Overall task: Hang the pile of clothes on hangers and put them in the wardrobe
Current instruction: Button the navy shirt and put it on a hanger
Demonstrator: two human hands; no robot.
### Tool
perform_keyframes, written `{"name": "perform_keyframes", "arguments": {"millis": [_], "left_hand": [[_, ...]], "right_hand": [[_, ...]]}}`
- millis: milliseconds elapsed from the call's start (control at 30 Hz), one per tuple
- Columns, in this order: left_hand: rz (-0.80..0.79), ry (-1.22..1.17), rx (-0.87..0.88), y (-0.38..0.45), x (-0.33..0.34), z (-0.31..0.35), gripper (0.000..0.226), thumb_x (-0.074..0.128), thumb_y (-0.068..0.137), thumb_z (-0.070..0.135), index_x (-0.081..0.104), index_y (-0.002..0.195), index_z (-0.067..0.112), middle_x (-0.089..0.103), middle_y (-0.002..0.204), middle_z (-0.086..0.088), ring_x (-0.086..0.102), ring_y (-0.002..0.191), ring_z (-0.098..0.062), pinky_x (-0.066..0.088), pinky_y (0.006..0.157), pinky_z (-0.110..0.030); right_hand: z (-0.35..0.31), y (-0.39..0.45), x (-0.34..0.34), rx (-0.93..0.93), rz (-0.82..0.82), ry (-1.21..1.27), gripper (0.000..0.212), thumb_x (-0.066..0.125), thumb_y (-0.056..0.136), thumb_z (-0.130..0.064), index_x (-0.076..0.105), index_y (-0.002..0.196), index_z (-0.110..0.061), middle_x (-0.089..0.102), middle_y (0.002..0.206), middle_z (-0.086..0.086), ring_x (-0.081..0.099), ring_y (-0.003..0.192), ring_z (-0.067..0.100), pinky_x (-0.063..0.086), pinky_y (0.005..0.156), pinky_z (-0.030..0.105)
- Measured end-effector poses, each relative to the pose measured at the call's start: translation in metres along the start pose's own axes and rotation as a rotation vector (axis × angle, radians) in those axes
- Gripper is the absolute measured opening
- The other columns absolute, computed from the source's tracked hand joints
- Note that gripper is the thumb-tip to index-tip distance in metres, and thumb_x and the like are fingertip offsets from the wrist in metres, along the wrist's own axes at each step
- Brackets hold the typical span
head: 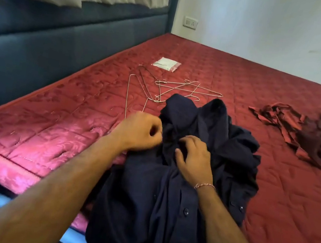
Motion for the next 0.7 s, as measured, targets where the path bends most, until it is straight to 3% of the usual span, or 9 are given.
{"name": "perform_keyframes", "arguments": {"millis": [67, 100, 167, 200, 233, 300, 533, 633, 700], "left_hand": [[-0.485, -0.326, -0.108, -0.009, 0.027, 0.021, 0.029, 0.059, 0.103, 0.030, 0.074, 0.090, 0.009, 0.076, 0.081, -0.010, 0.072, 0.065, -0.020, 0.052, 0.056, -0.029], [-0.455, -0.422, -0.120, -0.002, 0.027, 0.022, 0.029, 0.055, 0.106, 0.026, 0.072, 0.091, 0.008, 0.076, 0.081, -0.012, 0.072, 0.061, -0.022, 0.051, 0.052, -0.027], [0.080, -0.344, -0.191, 0.021, -0.006, -0.007, 0.021, 0.055, 0.104, 0.023, 0.071, 0.095, 0.013, 0.075, 0.086, -0.011, 0.073, 0.069, -0.029, 0.052, 0.059, -0.033], [0.267, -0.128, -0.259, 0.025, -0.018, -0.029, 0.017, 0.058, 0.100, 0.027, 0.070, 0.104, 0.016, 0.073, 0.098, -0.009, 0.072, 0.089, -0.032, 0.054, 0.072, -0.038], [0.278, 0.123, -0.352, 0.024, -0.016, -0.048, 0.029, 0.061, 0.096, 0.036, 0.066, 0.118, 0.020, 0.068, 0.117, -0.009, 0.065, 0.110, -0.034, 0.052, 0.088, -0.044], [0.044, 0.377, -0.560, 0.011, 0.015, -0.085, 0.060, 0.063, 0.090, 0.057, 0.053, 0.138, 0.023, 0.051, 0.143, -0.009, 0.046, 0.134, -0.035, 0.042, 0.103, -0.053], [0.155, 0.273, -0.721, -0.009, -0.019, -0.122, 0.043, 0.067, 0.084, 0.024, 0.066, 0.121, 0.001, 0.051, 0.128, -0.020, 0.064, 0.109, -0.042, 0.055, 0.092, -0.046], [0.196, 0.278, -0.823, -0.031, -0.043, -0.145, 0.047, 0.058, 0.093, 0.023, 0.048, 0.134, 0.001, 0.039, 0.138, -0.025, 0.063, 0.111, -0.050, 0.053, 0.089, -0.050], [0.230, 0.297, -0.879, -0.047, -0.058, -0.161, 0.047, 0.054, 0.095, 0.018, 0.040, 0.136, 0.001, 0.040, 0.139, -0.029, 0.060, 0.113, -0.053, 0.051, 0.087, -0.051]], "right_hand": [[-0.001, -0.004, -0.021, -0.007, 0.204, 0.060, 0.032, 0.051, 0.086, -0.036, 0.062, 0.111, -0.018, 0.058, 0.120, -0.001, 0.053, 0.110, 0.027, 0.047, 0.093, 0.048], [0.002, -0.006, -0.028, 0.017, 0.273, 0.059, 0.028, 0.056, 0.084, -0.031, 0.062, 0.109, -0.018, 0.057, 0.120, 0.000, 0.053, 0.109, 0.028, 0.047, 0.094, 0.046], [0.006, -0.010, -0.037, 0.109, 0.352, 0.020, 0.031, 0.067, 0.081, -0.021, 0.064, 0.112, -0.018, 0.052, 0.134, 0.005, 0.048, 0.122, 0.032, 0.042, 0.098, 0.045], [0.009, -0.012, -0.037, 0.160, 0.356, -0.009, 0.036, 0.071, 0.081, -0.019, 0.065, 0.116, -0.019, 0.046, 0.144, 0.008, 0.044, 0.129, 0.034, 0.040, 0.101, 0.046], [0.013, -0.013, -0.035, 0.200, 0.337, -0.041, 0.040, 0.073, 0.081, -0.020, 0.065, 0.120, -0.020, 0.040, 0.152, 0.010, 0.039, 0.136, 0.036, 0.039, 0.104, 0.049], [0.019, -0.011, -0.026, 0.254, 0.239, -0.104, 0.046, 0.073, 0.083, -0.025, 0.064, 0.128, -0.022, 0.036, 0.159, 0.012, 0.034, 0.142, 0.036, 0.036, 0.109, 0.054], [0.021, -0.006, -0.012, 0.199, 0.080, -0.123, 0.044, 0.065, 0.091, -0.026, 0.063, 0.134, -0.016, 0.062, 0.137, 0.001, 0.048, 0.133, 0.027, 0.037, 0.108, 0.046], [0.015, -0.007, -0.021, 0.130, 0.119, -0.014, 0.033, 0.069, 0.088, -0.020, 0.067, 0.121, -0.016, 0.065, 0.122, 0.002, 0.051, 0.124, 0.027, 0.045, 0.101, 0.045], [0.015, -0.011, -0.030, 0.150, 0.236, 0.023, 0.033, 0.072, 0.083, -0.016, 0.067, 0.115, -0.016, 0.060, 0.126, 0.005, 0.048, 0.124, 0.029, 0.046, 0.100, 0.050]]}}
Point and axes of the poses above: each hand's wrist, its own y-axis towards the middle knuckle, its own x-axis out of the palm, z = x × y, the point moved 8 cm from there along y, towards the middle knuckle
